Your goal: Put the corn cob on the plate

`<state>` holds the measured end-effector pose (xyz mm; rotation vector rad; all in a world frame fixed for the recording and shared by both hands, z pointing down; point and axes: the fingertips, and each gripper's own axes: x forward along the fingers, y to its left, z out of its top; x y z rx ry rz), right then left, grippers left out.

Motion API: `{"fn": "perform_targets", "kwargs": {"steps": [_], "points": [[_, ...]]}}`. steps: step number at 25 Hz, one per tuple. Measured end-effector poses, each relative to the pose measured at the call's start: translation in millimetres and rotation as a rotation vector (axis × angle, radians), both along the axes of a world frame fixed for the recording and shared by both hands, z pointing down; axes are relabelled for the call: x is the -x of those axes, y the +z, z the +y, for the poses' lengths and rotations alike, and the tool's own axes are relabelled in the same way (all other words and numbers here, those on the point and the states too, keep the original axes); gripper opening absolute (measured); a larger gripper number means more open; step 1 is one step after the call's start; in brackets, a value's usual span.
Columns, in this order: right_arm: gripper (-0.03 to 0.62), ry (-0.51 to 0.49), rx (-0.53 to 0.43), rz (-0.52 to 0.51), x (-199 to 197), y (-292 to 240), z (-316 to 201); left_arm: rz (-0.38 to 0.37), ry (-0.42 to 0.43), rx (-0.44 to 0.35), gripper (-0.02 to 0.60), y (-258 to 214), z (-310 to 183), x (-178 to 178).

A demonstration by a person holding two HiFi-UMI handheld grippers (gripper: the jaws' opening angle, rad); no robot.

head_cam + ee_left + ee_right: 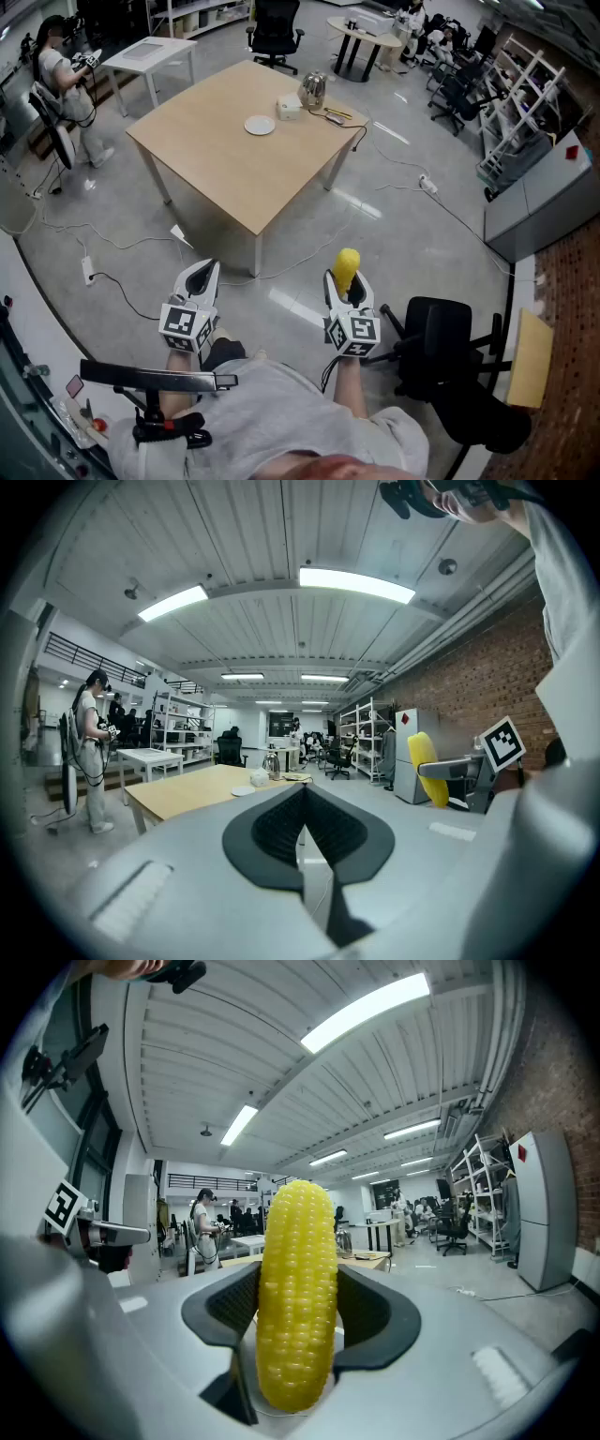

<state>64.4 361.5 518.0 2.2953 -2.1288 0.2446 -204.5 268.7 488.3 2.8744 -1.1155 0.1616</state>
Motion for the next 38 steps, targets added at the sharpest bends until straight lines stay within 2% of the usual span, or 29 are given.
{"fn": "perform_targets", "kwargs": {"steps": [6, 12, 21, 30, 38], "points": [[0.252, 0.005, 0.027, 0.009, -15.4, 3.5, 2.7, 0.002, 0.023, 0.005, 0.02, -0.1, 0.4, -20.0], [0.252, 0.031, -0.008, -0.006, -32.4, -2.7, 7.8, -0.004, 0.052, -0.003, 0.02, -8.2, -1.3, -41.3], [0.252, 0.04, 0.012, -0.001, -54.1, 0.5, -14.6, -0.024, 0.102, 0.017, 0.02, -0.8, -28.2, -77.7], [0.252, 0.027, 0.028, -0.001, -98.8, 1.6, -80.5, -0.005, 0.148, 0.024, 0.02, 1.8, -100.9, -142.8], [0.251, -0.025, 0.062, -0.02, -136.4, -4.7, -167.3, 0.002, 0.136, 0.046, 0.02, 0.5, -180.8, -194.7]]}}
